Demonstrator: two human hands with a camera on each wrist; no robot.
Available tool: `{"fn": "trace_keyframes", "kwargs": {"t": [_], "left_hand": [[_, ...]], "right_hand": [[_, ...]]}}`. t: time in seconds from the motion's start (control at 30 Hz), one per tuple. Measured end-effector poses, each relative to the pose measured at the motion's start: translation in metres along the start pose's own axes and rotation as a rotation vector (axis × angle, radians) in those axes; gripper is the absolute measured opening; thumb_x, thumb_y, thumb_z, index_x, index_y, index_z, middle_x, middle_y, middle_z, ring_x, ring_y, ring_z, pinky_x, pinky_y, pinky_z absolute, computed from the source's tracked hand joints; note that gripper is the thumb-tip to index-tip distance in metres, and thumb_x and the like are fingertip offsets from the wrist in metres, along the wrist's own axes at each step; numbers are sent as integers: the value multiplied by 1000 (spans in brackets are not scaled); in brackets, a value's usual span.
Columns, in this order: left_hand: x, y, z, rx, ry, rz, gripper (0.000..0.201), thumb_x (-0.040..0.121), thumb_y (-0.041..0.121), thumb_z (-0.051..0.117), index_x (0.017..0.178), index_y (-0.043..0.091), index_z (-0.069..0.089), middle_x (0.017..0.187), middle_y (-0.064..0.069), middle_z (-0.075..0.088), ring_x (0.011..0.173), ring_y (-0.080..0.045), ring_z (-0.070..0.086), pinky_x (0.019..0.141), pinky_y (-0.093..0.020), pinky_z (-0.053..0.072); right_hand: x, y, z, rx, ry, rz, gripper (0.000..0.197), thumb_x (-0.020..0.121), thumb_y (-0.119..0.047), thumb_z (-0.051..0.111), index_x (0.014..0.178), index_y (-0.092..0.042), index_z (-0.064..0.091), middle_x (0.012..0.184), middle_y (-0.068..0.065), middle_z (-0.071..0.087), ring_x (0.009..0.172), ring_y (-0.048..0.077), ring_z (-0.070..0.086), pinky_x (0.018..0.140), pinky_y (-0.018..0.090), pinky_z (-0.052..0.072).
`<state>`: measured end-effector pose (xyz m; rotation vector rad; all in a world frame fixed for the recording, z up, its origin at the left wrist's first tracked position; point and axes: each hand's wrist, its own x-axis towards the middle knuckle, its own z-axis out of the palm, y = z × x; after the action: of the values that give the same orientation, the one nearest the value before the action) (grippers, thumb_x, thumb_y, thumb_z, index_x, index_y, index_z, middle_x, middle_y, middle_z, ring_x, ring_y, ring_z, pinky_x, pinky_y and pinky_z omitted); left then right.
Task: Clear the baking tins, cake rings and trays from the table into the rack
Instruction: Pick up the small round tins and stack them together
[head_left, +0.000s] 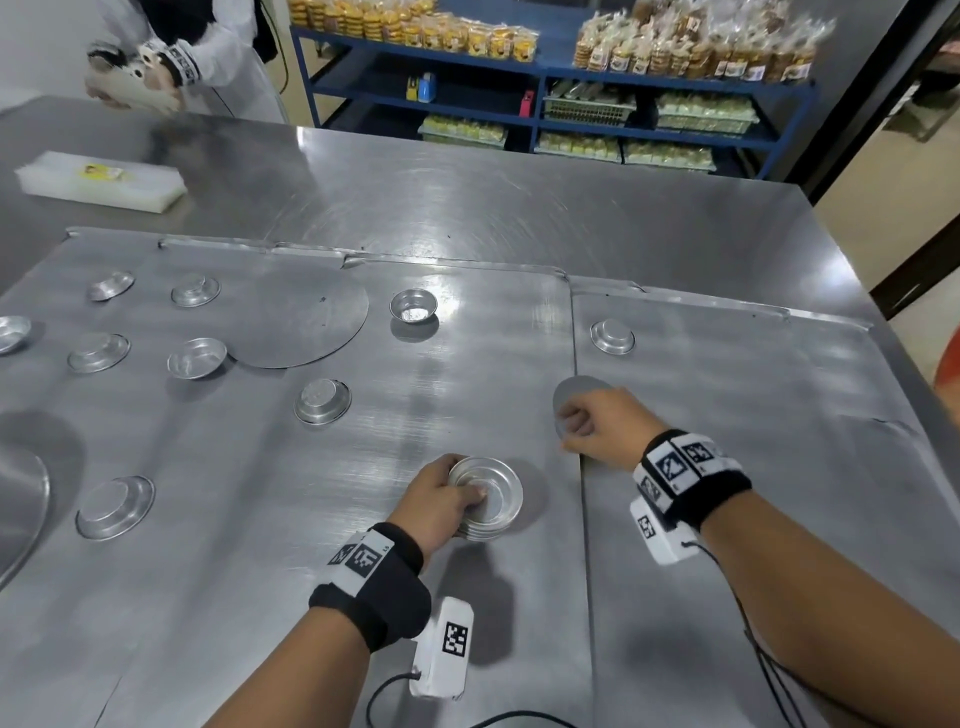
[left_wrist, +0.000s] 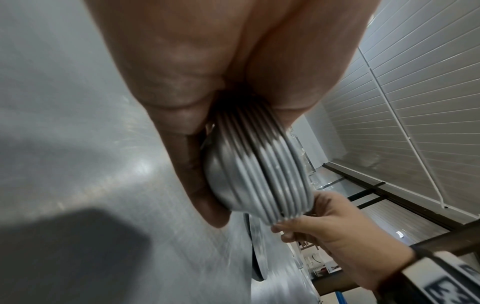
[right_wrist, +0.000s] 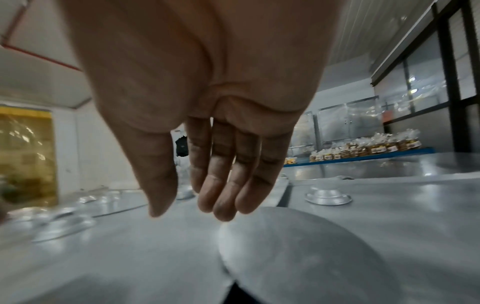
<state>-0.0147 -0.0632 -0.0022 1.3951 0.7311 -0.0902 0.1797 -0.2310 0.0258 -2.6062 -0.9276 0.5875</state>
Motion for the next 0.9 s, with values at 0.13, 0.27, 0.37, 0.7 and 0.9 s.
{"fn": "trace_keyframes", "kwargs": {"t": [0.13, 0.27, 0.37, 0.7, 0.9], "left_hand": [[14, 4, 4, 0, 2, -2, 24, 89, -3, 62, 111, 7, 63, 91, -10, 66, 73, -19, 61, 46, -22, 46], [26, 7, 7, 6, 7, 1, 24, 89, -2, 62, 110, 8, 64, 90, -8, 67, 74, -18, 62, 50, -20, 46], [37, 7, 8, -15, 0, -11, 24, 86, 1, 65, 108, 10, 65, 92, -8, 69, 80, -20, 64, 64, -30, 49], [60, 6, 3, -37, 23, -22, 25, 88, -4, 63, 109, 9, 65, 94, -10, 70, 83, -22, 65, 70, -34, 52], [57, 6, -4, -51, 20, -19, 41, 67, 16, 66, 107, 10, 66, 91, -8, 70, 82, -21, 66, 67, -30, 51]], "right_hand": [[46, 34, -22, -62, 65, 159, 33, 83, -23, 70, 115, -17, 67, 97, -2, 70, 97, 19, 66, 92, 33, 53], [89, 62, -38, -140, 162, 238, 39, 84, -23, 73, 120, -11, 64, 113, 10, 69, 106, 29, 64, 94, 37, 52], [121, 79, -42, -221, 187, 257, 54, 83, -29, 75, 128, -7, 57, 123, 16, 63, 115, 35, 58, 99, 40, 47], [183, 115, -43, -258, 115, 408, 65, 75, -56, 67, 119, -11, 56, 113, 14, 64, 107, 37, 59, 89, 39, 50], [166, 110, -37, -99, 265, 418, 75, 62, -36, 91, 118, -3, 53, 116, 18, 61, 109, 38, 58, 90, 41, 51]]}}
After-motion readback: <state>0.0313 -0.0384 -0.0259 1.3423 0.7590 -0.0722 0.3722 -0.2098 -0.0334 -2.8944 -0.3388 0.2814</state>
